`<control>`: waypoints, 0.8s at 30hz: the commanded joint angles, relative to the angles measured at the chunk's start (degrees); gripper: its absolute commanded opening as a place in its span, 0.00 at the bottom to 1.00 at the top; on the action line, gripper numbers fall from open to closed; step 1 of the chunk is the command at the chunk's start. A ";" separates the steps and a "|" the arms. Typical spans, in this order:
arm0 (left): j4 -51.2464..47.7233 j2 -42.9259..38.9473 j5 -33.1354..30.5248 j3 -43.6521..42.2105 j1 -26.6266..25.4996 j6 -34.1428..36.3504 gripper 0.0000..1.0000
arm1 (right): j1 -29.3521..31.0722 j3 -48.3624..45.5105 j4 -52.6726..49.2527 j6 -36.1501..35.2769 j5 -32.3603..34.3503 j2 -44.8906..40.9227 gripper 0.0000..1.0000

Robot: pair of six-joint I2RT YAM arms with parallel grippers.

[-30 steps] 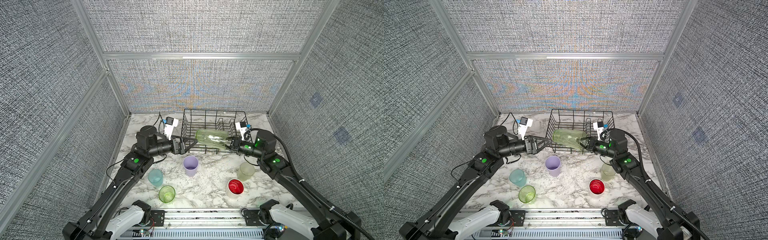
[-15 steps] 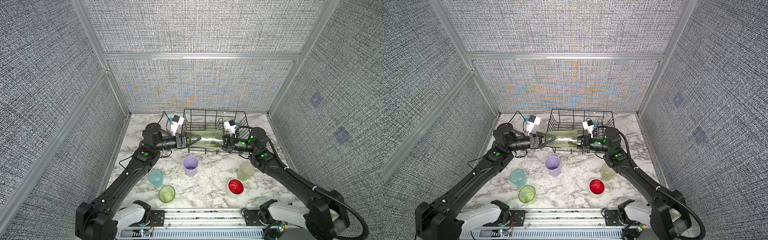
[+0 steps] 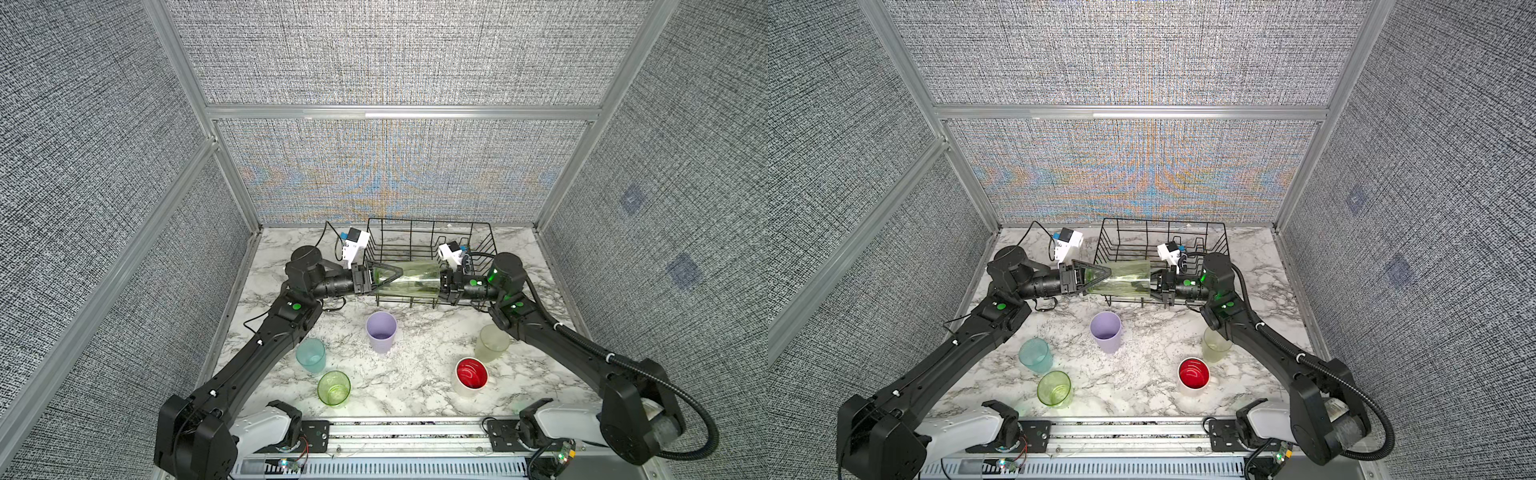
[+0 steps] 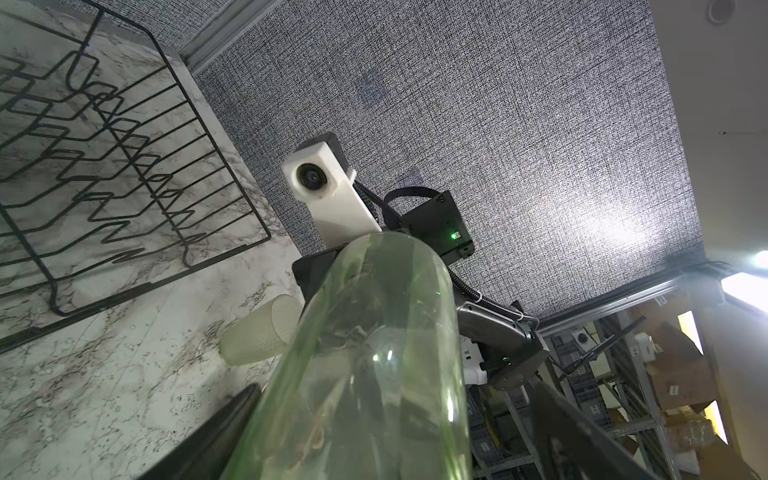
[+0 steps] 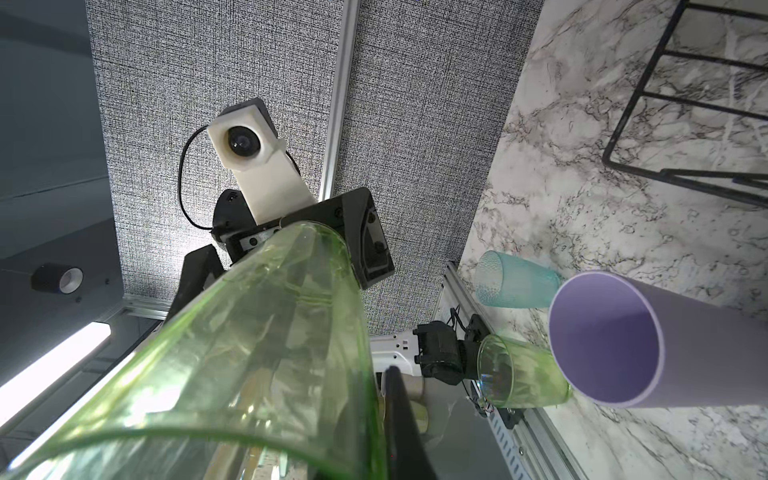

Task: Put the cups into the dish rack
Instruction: 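Grasp the green cup's base with the left gripper while the right gripper holds the rim, then hold the green cup with both grippers, then open the right gripper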

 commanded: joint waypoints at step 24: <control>-4.11 4.61 5.60 3.61 0.11 4.33 0.80 | 1.81 1.37 11.42 5.59 2.07 6.14 0.00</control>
